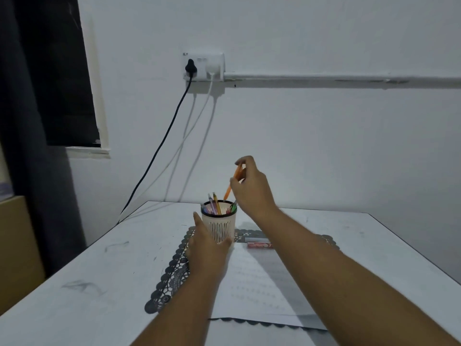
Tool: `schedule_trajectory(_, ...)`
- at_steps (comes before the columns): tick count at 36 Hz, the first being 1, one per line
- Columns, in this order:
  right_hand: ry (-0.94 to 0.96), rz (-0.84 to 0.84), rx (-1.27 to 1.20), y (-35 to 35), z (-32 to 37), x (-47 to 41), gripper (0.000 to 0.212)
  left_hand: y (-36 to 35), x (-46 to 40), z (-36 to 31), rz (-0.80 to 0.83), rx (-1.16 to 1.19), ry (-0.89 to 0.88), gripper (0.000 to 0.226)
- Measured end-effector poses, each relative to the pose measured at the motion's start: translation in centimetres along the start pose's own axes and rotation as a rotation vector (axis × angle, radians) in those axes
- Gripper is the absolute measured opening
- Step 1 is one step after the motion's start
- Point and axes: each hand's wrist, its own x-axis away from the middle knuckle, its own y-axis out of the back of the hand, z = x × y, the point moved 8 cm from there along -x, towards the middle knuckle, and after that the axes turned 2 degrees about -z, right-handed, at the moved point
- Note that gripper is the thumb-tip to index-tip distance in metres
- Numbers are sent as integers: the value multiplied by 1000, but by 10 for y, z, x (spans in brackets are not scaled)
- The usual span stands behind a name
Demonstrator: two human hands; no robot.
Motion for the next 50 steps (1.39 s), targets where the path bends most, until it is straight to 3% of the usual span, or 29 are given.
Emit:
schedule_trajectory(4, 89, 67, 310, -26, -4, 3, 53, -5, -5, 7, -43, -14, -64, 106)
schedule_trajectory(7, 101, 117, 417, -39, -13, 6, 52, -5, -5, 5, -37, -18, -82, 105)
schedule_trajectory(11, -1, 154, 400, -50, -30, 8, 31, -7, -8, 8, -20, -27, -79, 101)
schedule_trajectory(15, -24, 160, 333, -49, -31, 13, 33, -9, -9, 11, -17, 6, -60, 102)
schedule_trajectory(22, -25, 58, 177, 7, -32, 40, 27, 13, 2, -14, -64, 29, -81, 126)
schedule_trajectory(25, -89, 147, 279, 24, -52, 68, 12, 41, 19, -49, -246, -18, -301, 111)
schedule_trajectory(28, -182, 295, 389, 34, -80, 104, 4, 53, 46, -84, -375, -57, -648, 67)
schedule_trajectory(31, -198, 350, 481, 44, -94, 135, 9, 28, 62, -99, -88, -68, -801, 22)
schedule_trajectory(34, -162, 422, 579, 39, -102, 152, 13, -11, 73, -88, 211, -221, -785, 5)
schedule_trajectory(38, -133, 461, 606, 35, -107, 162, 23, -45, 79, -67, 419, -351, -764, 30)
schedule_trajectory(41, -145, 467, 586, 38, -109, 162, 20, -62, 86, -59, 596, -463, -794, 33)
schedule_trajectory(50, -220, 405, 446, 47, -111, 160, 8, -64, 90, -53, 687, -521, -747, 47)
